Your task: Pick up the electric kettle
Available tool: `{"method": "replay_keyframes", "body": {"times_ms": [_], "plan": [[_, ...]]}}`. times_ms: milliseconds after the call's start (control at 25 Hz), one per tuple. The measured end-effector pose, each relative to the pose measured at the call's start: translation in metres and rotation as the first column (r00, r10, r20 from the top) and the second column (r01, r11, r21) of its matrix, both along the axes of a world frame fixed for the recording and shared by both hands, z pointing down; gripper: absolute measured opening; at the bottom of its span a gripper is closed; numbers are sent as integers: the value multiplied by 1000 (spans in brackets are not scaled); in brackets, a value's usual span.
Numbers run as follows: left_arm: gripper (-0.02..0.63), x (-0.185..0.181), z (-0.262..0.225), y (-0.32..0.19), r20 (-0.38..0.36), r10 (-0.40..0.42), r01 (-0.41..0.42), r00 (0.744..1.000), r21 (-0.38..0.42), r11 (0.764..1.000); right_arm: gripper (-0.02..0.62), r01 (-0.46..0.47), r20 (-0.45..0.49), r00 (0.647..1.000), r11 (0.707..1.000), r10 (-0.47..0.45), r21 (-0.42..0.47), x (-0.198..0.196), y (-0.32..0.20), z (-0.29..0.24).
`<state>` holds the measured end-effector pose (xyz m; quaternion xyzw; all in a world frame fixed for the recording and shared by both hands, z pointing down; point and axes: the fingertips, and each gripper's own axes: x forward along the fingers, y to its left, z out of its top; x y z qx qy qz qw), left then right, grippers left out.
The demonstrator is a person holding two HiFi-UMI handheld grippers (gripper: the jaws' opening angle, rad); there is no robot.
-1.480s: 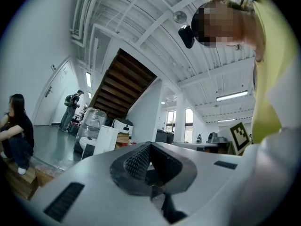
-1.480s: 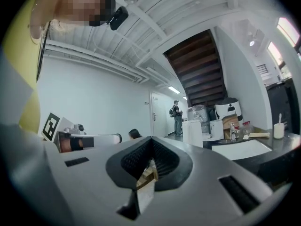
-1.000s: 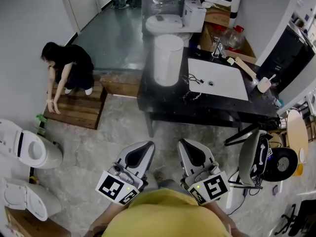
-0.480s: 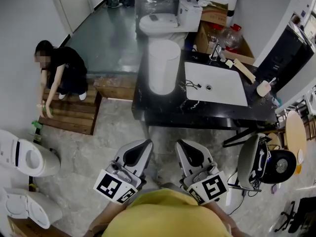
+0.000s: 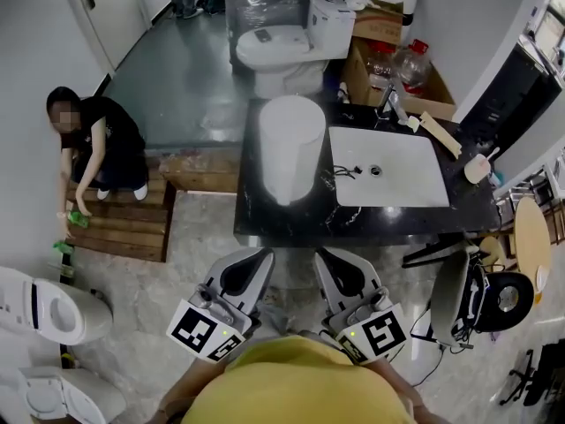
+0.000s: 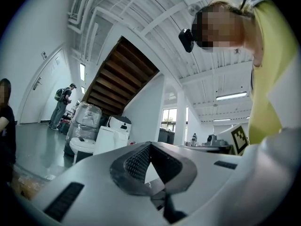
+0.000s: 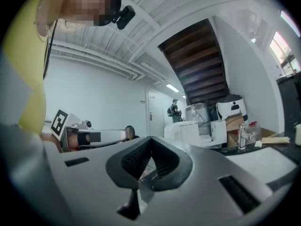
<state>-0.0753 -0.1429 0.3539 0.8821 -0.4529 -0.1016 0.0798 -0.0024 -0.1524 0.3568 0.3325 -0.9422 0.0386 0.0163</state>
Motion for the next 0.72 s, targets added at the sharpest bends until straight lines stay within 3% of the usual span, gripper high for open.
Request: {"method": "replay_keyframes", "body": {"times_ms": [360, 480, 720], "plan": [[9, -12, -1, -56, 9, 104, -105, 994, 30, 994, 17, -59, 8, 998, 997, 59, 42, -23, -49, -3], [9, -14, 1, -65, 13, 124, -124, 992, 32, 992, 17, -94, 46, 995, 995, 92, 38, -27, -60, -5], [9, -16, 4, -79, 8, 136, -136, 991, 26, 990, 17, -89, 33, 996, 996, 88, 27, -29, -71, 2]]}}
